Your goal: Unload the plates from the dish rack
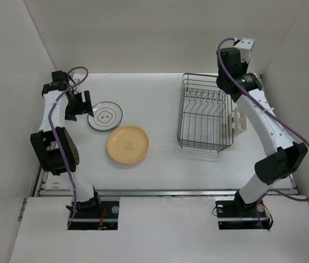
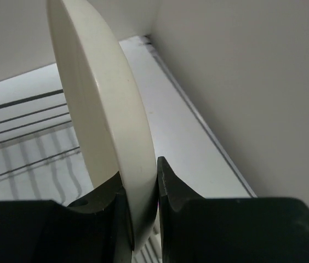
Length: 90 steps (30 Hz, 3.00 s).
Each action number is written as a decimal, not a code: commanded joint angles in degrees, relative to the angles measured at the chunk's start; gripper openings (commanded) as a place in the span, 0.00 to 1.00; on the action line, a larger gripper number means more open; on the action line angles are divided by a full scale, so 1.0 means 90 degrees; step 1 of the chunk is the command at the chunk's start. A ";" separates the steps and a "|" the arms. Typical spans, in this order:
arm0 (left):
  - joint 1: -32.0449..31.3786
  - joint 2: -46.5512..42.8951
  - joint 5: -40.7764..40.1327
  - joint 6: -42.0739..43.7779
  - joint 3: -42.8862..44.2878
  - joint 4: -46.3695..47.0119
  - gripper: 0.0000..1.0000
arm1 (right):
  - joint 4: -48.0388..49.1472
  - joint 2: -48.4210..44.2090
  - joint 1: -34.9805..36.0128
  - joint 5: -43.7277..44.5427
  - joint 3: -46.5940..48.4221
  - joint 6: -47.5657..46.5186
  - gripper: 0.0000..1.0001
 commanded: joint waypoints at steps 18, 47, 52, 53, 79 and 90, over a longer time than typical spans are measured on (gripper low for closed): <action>0.0309 -0.0627 -0.0321 0.0045 -0.0117 -0.0033 0.80 | 0.1513 0.2353 0.2385 -0.9248 0.0712 -0.0407 0.09; 0.0309 -0.0685 -0.0194 0.0104 -0.0127 0.0025 0.80 | 0.0224 0.2953 0.2922 -0.6057 0.0761 -0.0642 0.65; 0.0309 -0.0890 -0.0350 0.0104 -0.0205 0.0083 0.80 | 0.0857 0.1644 0.2406 -0.5216 0.0235 0.0275 0.66; 0.0309 -0.0891 -0.0351 0.0104 -0.0206 0.0084 0.80 | 0.1032 0.1410 0.2153 -0.4915 -0.0047 0.0431 0.68; 0.0436 -0.1936 -0.4833 -0.1088 -0.1475 0.1627 0.99 | 0.1591 -0.2470 -0.1560 -0.0566 -0.2735 0.2620 0.99; 0.0436 -0.2053 -0.4716 -0.1088 -0.1631 0.1695 0.99 | 0.1815 -0.2528 -0.1560 -0.0567 -0.2823 0.2620 0.99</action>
